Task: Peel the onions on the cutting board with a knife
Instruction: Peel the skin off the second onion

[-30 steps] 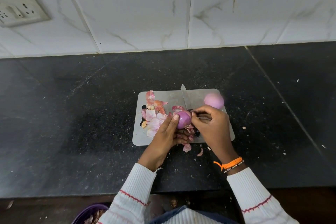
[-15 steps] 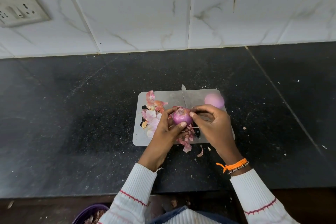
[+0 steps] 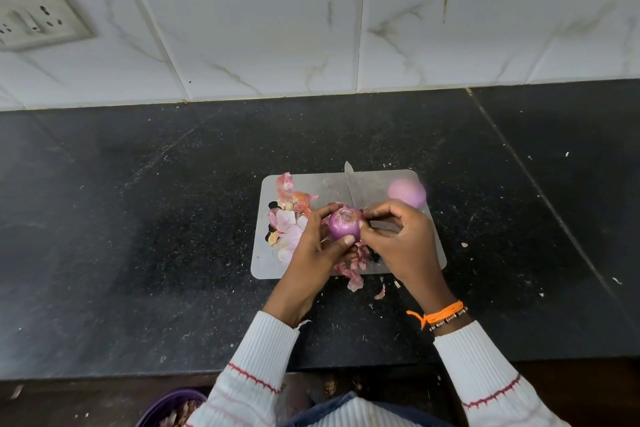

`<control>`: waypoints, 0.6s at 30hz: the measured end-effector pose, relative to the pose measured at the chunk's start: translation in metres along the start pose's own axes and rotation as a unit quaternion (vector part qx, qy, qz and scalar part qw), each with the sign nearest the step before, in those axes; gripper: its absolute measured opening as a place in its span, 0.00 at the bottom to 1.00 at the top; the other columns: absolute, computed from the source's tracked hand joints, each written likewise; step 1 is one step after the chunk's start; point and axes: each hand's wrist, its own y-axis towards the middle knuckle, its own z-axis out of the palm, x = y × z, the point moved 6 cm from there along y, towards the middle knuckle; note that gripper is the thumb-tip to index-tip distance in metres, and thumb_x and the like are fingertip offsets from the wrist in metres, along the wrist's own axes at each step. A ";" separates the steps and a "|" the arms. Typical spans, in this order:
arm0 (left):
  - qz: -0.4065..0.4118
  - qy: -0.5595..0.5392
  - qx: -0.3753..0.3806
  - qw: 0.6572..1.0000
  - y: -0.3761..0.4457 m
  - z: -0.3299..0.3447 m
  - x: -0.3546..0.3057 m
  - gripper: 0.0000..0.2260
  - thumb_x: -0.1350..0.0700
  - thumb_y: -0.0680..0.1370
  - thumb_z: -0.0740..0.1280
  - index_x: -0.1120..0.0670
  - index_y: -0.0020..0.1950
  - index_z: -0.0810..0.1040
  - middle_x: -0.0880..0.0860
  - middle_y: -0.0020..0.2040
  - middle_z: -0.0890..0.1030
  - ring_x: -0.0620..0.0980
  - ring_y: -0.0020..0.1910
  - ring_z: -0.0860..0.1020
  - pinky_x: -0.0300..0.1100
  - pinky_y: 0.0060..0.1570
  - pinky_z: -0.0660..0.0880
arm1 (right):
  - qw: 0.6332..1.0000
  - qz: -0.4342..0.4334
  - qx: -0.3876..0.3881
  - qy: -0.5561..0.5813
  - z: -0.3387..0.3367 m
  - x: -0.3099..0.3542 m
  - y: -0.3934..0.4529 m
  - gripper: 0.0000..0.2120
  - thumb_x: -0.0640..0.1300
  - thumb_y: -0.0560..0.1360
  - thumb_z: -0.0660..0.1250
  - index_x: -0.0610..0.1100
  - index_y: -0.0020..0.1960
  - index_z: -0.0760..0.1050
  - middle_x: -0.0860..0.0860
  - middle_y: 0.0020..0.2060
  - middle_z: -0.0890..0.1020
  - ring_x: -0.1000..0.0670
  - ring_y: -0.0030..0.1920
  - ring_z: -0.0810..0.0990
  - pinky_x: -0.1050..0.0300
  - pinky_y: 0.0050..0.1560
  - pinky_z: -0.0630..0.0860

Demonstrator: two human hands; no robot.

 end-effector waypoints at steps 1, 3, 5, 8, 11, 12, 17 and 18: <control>0.001 0.004 -0.001 1.000 0.000 0.000 0.000 0.19 0.66 0.77 0.63 0.53 0.66 0.66 0.57 0.60 0.76 0.50 0.51 0.78 0.41 0.50 0.79 | 1.000 0.002 -0.003 0.000 0.000 -0.001 0.000 0.06 0.31 0.66 0.72 0.38 0.42 0.79 0.48 0.38 0.82 0.56 0.41 0.80 0.74 0.40 0.74; 0.002 0.007 -0.003 1.000 0.001 0.000 0.001 0.20 0.66 0.77 0.63 0.54 0.67 0.66 0.57 0.60 0.75 0.50 0.52 0.78 0.41 0.50 0.79 | 1.000 0.005 -0.008 -0.005 0.001 -0.002 0.001 0.06 0.32 0.66 0.72 0.38 0.41 0.79 0.47 0.38 0.82 0.55 0.39 0.81 0.72 0.40 0.75; 0.001 0.006 -0.007 1.000 0.001 0.000 0.002 0.20 0.67 0.77 0.63 0.54 0.67 0.65 0.58 0.60 0.75 0.49 0.51 0.78 0.40 0.49 0.79 | 1.000 0.007 -0.009 -0.008 0.002 -0.003 0.001 0.06 0.32 0.65 0.72 0.39 0.40 0.79 0.47 0.37 0.82 0.55 0.39 0.81 0.71 0.40 0.76; -0.005 0.002 -0.008 1.000 0.001 0.001 0.003 0.20 0.66 0.77 0.63 0.53 0.67 0.65 0.57 0.60 0.75 0.49 0.50 0.79 0.39 0.48 0.79 | 1.000 0.001 -0.018 -0.021 0.002 -0.004 0.001 0.06 0.31 0.66 0.71 0.39 0.41 0.79 0.48 0.37 0.82 0.56 0.40 0.81 0.71 0.41 0.76; -0.015 -0.002 -0.009 1.000 0.002 0.002 0.003 0.20 0.66 0.77 0.63 0.52 0.67 0.65 0.56 0.58 0.75 0.49 0.48 0.79 0.40 0.48 0.80 | 0.999 -0.010 -0.027 -0.035 0.000 -0.005 0.001 0.08 0.30 0.67 0.69 0.39 0.42 0.80 0.50 0.37 0.82 0.58 0.40 0.81 0.70 0.43 0.76; -0.017 -0.003 -0.011 1.000 0.002 0.001 0.004 0.20 0.66 0.77 0.63 0.52 0.67 0.65 0.56 0.58 0.75 0.48 0.47 0.79 0.39 0.48 0.80 | 0.999 -0.003 -0.023 -0.028 0.000 -0.007 0.002 0.08 0.30 0.67 0.68 0.40 0.43 0.80 0.51 0.38 0.82 0.58 0.41 0.81 0.70 0.43 0.77; -0.027 -0.024 -0.028 0.999 0.003 0.000 0.004 0.20 0.67 0.77 0.63 0.53 0.67 0.65 0.57 0.57 0.76 0.45 0.42 0.80 0.36 0.43 0.79 | 0.996 0.071 -0.005 0.050 0.000 -0.016 0.001 0.12 0.31 0.74 0.61 0.44 0.44 0.79 0.50 0.40 0.83 0.52 0.44 0.82 0.59 0.46 0.80; -0.028 -0.028 -0.030 0.999 0.003 0.000 0.005 0.21 0.67 0.77 0.62 0.53 0.67 0.65 0.57 0.57 0.75 0.46 0.43 0.80 0.36 0.43 0.79 | 0.994 0.084 -0.007 0.066 0.000 -0.018 0.001 0.13 0.31 0.75 0.59 0.44 0.44 0.79 0.50 0.40 0.83 0.52 0.44 0.83 0.56 0.46 0.81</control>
